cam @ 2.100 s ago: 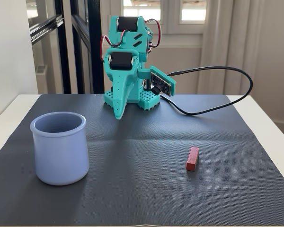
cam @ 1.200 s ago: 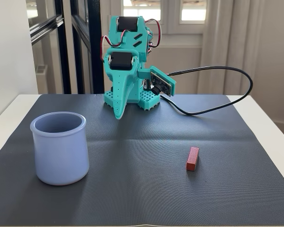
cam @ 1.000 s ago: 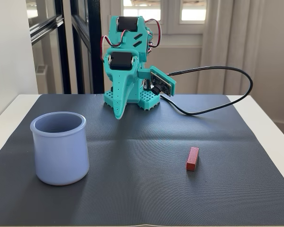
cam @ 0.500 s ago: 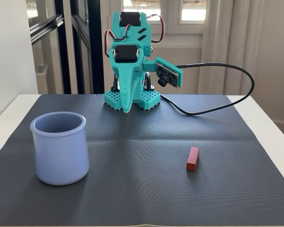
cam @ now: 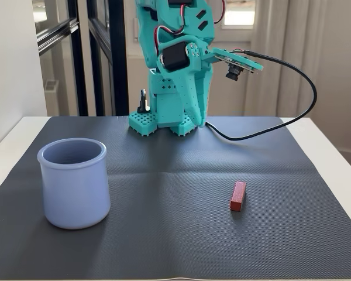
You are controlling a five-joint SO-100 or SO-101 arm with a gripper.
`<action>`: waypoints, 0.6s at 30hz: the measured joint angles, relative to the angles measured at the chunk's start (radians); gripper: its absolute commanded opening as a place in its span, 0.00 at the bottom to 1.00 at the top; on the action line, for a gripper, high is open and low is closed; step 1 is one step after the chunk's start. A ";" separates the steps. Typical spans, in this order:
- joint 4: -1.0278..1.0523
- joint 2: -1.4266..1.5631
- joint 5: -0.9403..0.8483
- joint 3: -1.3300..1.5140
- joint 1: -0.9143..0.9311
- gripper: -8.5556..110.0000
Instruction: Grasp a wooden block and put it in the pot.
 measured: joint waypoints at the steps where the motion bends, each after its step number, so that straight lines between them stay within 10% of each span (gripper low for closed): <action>1: 0.000 -0.037 0.063 -0.031 -0.017 0.08; 18: 0.000 -0.551 1.042 -0.342 -0.253 0.14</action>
